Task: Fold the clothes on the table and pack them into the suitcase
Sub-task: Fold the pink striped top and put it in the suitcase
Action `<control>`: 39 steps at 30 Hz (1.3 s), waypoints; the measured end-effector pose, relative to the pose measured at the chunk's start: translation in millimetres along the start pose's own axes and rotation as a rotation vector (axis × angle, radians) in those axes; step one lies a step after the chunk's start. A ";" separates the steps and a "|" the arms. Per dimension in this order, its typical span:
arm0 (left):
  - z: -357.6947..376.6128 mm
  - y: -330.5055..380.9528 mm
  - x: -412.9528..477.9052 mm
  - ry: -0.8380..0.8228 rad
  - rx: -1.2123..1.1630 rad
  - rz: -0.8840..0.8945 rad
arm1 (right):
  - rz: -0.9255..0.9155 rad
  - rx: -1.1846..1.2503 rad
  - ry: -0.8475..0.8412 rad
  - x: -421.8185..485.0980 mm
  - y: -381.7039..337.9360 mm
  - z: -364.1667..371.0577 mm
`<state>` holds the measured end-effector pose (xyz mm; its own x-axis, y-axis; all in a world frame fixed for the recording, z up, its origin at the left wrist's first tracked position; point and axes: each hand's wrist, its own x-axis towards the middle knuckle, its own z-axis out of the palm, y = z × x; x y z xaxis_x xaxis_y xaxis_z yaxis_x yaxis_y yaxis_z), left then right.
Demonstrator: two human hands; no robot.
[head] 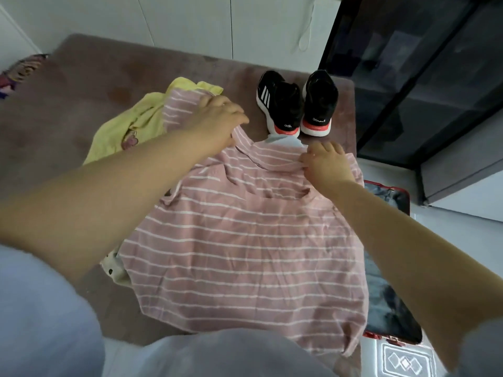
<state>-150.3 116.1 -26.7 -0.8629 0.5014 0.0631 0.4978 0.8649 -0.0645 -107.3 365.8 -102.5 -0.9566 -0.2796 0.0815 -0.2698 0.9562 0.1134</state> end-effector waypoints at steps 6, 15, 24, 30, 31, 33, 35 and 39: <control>6.4 -23.1 31.4 -0.051 0.084 -0.271 | 0.327 0.499 0.111 32.1 31.5 -34.9; -0.1 -13.6 -23.9 0.113 -0.458 -0.128 | 0.174 0.652 -0.364 -35.0 29.0 -11.8; 20.5 -19.3 -120.1 -0.276 -0.339 -0.215 | 0.397 0.637 -0.383 -98.6 38.4 21.8; -7.0 -8.5 -135.9 -0.120 -0.625 -0.220 | 0.522 0.598 -0.462 -84.3 21.5 20.7; -17.4 -7.3 -140.5 -0.108 -0.655 -0.204 | 0.470 0.620 -0.418 -88.3 22.8 12.9; -37.5 -8.1 -151.3 -0.097 -0.701 -0.160 | 0.397 0.718 -0.335 -102.2 32.2 -11.4; -52.7 -15.1 -160.4 -0.062 -0.699 -0.130 | 0.353 0.772 -0.246 -119.8 47.6 -40.1; -73.9 -34.9 -158.6 0.099 -0.764 -0.204 | 0.392 1.092 -0.233 -130.0 66.3 -113.8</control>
<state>-24.4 8.2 39.2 -0.9496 0.3002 0.0906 0.2836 0.6993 0.6561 11.6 455.8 7.0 -0.9614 -0.0367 -0.2728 0.2035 0.5725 -0.7942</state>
